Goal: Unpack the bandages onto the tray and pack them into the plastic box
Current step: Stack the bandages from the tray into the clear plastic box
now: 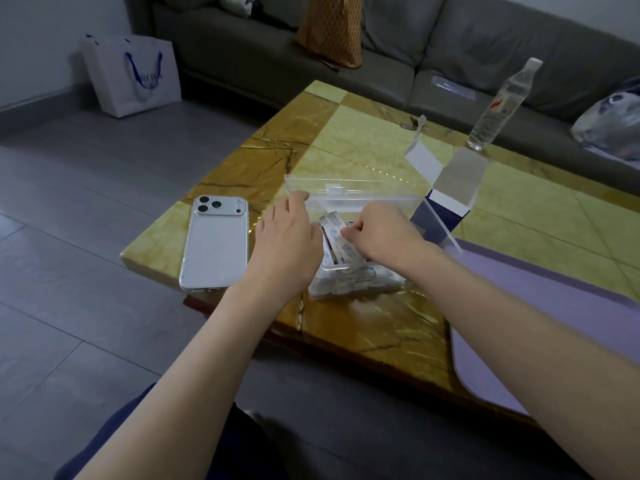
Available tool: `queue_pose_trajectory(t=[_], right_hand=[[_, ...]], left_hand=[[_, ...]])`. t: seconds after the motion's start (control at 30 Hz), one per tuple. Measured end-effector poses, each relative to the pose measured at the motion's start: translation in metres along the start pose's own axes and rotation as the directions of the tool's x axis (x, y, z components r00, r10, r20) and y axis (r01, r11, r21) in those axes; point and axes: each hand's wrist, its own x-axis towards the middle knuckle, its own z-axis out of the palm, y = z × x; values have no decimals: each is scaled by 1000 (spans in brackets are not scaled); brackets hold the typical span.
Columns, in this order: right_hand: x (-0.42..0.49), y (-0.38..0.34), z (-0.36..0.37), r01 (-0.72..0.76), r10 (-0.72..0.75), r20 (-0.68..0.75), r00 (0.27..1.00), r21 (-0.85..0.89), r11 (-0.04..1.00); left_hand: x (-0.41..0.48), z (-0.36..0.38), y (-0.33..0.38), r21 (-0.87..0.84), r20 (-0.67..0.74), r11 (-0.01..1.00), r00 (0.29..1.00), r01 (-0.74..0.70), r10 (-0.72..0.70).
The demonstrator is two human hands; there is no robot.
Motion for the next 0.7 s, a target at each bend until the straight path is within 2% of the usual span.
queue_pose_trajectory(t=[0.3, 0.47, 0.6, 0.7], right_hand=[[-5, -9, 2, 57, -56, 11, 998, -110, 992], [-10, -9, -4, 100, -108, -28, 994, -209, 973], [-13, -6, -4, 156, -160, -12, 987, -175, 972], [-16, 0, -9, 161, -180, -86, 980, -194, 968]], left_hand=[[-1, 1, 1, 4, -7, 1000, 1000, -8, 8], [-2, 1, 2, 16, 4, 1000, 1000, -6, 6], [-2, 3, 2, 46, 13, 999, 1000, -7, 6], [-2, 2, 4, 57, 4, 998, 1000, 21, -21]])
